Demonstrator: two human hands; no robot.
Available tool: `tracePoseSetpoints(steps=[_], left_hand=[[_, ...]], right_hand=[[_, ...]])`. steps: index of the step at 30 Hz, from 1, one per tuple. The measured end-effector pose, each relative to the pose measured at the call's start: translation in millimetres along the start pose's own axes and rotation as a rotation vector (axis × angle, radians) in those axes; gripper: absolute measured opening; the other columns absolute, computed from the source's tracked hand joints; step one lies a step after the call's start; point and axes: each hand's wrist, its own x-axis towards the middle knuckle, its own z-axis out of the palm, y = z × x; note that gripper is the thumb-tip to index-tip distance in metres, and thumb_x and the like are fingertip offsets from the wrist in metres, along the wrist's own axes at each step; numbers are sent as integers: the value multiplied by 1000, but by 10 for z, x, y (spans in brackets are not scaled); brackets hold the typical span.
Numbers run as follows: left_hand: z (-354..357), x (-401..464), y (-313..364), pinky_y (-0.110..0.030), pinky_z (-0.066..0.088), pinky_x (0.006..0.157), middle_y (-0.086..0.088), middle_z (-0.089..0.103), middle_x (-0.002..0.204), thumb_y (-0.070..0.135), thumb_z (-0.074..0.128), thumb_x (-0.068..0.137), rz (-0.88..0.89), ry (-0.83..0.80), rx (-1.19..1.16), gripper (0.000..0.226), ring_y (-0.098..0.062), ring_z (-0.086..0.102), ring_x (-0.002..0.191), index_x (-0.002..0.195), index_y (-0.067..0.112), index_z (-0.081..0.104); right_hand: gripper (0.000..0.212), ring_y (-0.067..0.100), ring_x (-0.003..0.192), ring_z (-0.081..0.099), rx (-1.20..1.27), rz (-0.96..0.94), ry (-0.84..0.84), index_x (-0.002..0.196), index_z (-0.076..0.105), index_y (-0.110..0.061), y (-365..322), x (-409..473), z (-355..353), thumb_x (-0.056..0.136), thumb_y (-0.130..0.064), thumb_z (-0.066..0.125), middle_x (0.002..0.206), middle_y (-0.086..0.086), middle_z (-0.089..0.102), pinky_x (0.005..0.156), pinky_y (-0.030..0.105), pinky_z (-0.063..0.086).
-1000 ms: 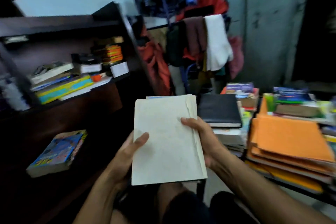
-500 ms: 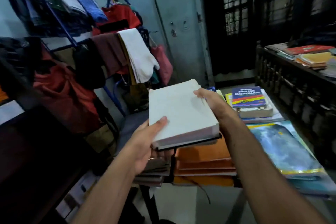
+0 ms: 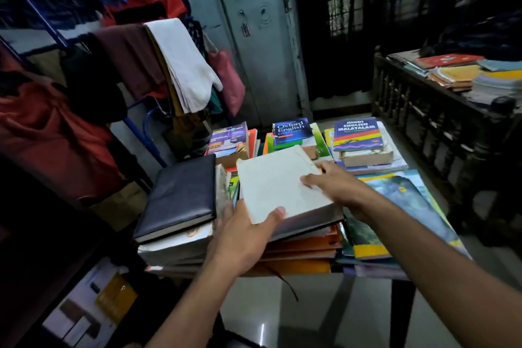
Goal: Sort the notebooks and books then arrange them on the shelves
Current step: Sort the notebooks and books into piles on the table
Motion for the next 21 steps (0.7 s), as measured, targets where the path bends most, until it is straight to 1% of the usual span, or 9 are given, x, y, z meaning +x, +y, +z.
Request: tracePoseSetpoints(steps=[2, 5, 8, 10, 12, 14, 17, 19, 21], left_hand=[[33, -76, 56, -44, 47, 103, 15, 55, 139, 95, 50, 62, 49, 16, 56, 90, -17, 51, 129, 136, 44, 46], [79, -223, 100, -35, 47, 96, 11, 55, 139, 78, 72, 65, 121, -78, 160, 93, -18, 53, 125, 140, 37, 36], [131, -272, 46, -44, 41, 107, 1, 54, 142, 61, 69, 81, 241, -117, 402, 92, -24, 52, 128, 151, 30, 17], [161, -286, 42, -50, 25, 119, 0, 46, 150, 57, 58, 89, 275, -107, 659, 91, -23, 46, 136, 157, 23, 8], [232, -301, 59, -55, 14, 121, 1, 34, 156, 57, 51, 92, 321, -65, 878, 83, -22, 39, 141, 157, 23, 12], [316, -322, 72, -55, 21, 118, -4, 27, 159, 58, 51, 92, 330, -66, 917, 82, -26, 34, 144, 155, 23, 13], [383, -291, 96, -49, 41, 108, -9, 31, 155, 62, 52, 91, 326, -96, 895, 88, -31, 37, 140, 156, 20, 11], [384, -279, 114, -48, 45, 105, -9, 31, 154, 64, 51, 91, 313, -111, 900, 90, -32, 38, 139, 157, 21, 8], [379, -284, 148, -48, 45, 106, -10, 30, 155, 65, 51, 91, 308, -131, 910, 92, -33, 37, 140, 158, 20, 6]], right_hand=[[32, 16, 100, 64, -16, -4, -21, 125, 57, -26, 79, -137, -85, 96, -36, 64, 115, -3, 67, 72, 32, 49], [21, 18, 94, 66, 45, -14, 9, 120, 63, -16, 58, -223, -202, 99, -22, 62, 102, -1, 69, 71, 31, 50], [12, 26, 97, 71, 176, -24, 65, 103, 67, -14, 32, -204, -362, 96, -5, 63, 98, 6, 71, 87, 44, 57], [21, 19, 82, 72, 261, -39, 101, 114, 67, -9, 63, -244, -503, 95, -1, 63, 100, 11, 74, 75, 33, 59], [28, 12, 67, 69, 300, -42, 160, 121, 66, -5, 133, -353, -665, 95, 1, 61, 93, 9, 73, 60, 21, 56], [29, 12, 68, 67, 341, -22, 244, 123, 64, -4, 279, -470, -833, 95, 2, 59, 97, 10, 72, 59, 19, 55], [30, 15, 71, 64, 344, 10, 385, 125, 62, -1, 569, -660, -1076, 95, 2, 60, 103, 14, 70, 58, 20, 53], [27, 14, 67, 64, 310, 40, 456, 123, 63, -3, 722, -766, -1170, 96, 0, 60, 96, 11, 70, 54, 20, 53], [25, 13, 68, 68, 275, 64, 431, 121, 63, -8, 781, -826, -1182, 97, -3, 60, 93, 6, 72, 57, 23, 56]])
